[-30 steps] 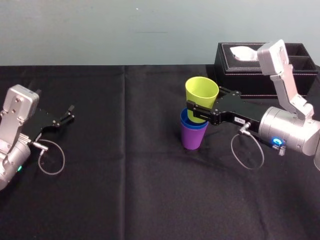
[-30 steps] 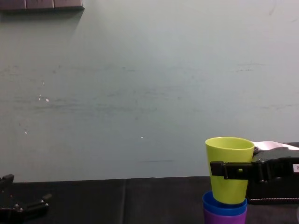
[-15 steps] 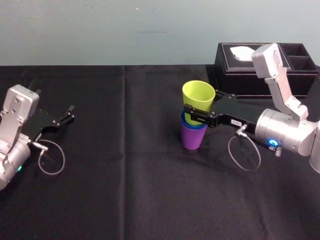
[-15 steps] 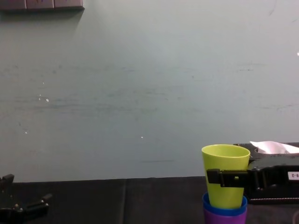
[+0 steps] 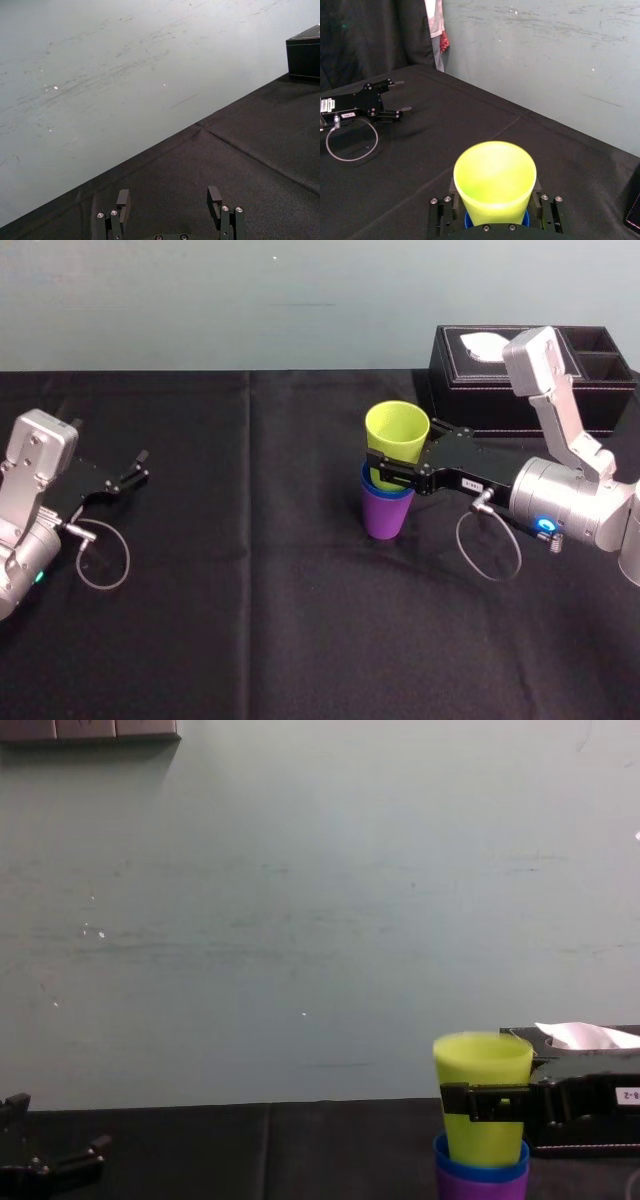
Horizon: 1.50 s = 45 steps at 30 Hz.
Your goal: Stack the three plastic cups sequentially using one hand.
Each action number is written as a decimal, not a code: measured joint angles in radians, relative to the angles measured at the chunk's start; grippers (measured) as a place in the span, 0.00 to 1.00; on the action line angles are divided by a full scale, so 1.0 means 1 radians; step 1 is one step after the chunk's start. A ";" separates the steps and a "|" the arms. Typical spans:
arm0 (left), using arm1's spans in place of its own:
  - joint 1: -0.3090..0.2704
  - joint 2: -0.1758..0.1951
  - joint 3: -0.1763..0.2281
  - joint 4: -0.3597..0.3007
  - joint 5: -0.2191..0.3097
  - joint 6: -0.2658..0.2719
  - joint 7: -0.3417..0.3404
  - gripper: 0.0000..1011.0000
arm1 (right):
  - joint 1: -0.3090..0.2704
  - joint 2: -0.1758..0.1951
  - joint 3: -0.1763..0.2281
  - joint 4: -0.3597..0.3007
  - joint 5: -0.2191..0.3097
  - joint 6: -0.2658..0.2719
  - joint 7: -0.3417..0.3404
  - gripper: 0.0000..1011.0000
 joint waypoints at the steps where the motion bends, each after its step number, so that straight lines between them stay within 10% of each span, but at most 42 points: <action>1: 0.000 0.000 0.000 0.000 0.000 0.000 0.000 1.00 | 0.000 0.000 0.000 0.000 0.000 0.000 0.000 0.80; 7: 0.000 0.000 0.000 0.000 0.000 0.000 0.000 1.00 | -0.001 0.000 0.001 -0.001 0.000 0.000 0.000 0.98; 25: 0.000 0.000 0.000 0.000 0.000 0.000 0.000 1.00 | -0.006 0.003 0.006 -0.009 0.002 0.002 -0.006 0.99; 45: 0.000 0.000 0.000 0.000 0.000 0.000 0.000 1.00 | -0.313 0.088 0.276 -0.246 0.067 -0.085 -0.170 0.99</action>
